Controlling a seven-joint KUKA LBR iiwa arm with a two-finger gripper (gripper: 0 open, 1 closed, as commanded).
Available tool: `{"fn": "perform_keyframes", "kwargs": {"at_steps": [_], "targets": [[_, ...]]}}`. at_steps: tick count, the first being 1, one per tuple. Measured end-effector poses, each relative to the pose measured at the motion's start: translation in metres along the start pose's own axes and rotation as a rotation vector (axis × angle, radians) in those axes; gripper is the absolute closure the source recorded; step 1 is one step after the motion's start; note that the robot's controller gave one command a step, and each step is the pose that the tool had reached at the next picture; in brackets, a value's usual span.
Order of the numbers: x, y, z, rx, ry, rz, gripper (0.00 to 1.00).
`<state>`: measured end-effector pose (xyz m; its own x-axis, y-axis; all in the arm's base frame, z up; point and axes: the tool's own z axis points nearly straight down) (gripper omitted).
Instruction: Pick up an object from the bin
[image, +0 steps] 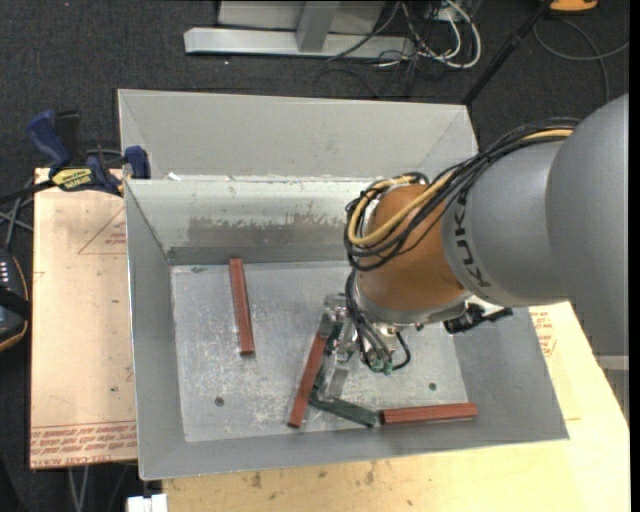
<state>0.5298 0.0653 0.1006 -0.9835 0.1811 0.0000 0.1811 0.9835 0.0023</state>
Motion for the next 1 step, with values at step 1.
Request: {"fn": "perform_keyframes", "kwargs": {"at_steps": [1], "targets": [[0.0424, 0.0383, 0.0276, -0.002, -0.001, -0.088, 1.00]]}}
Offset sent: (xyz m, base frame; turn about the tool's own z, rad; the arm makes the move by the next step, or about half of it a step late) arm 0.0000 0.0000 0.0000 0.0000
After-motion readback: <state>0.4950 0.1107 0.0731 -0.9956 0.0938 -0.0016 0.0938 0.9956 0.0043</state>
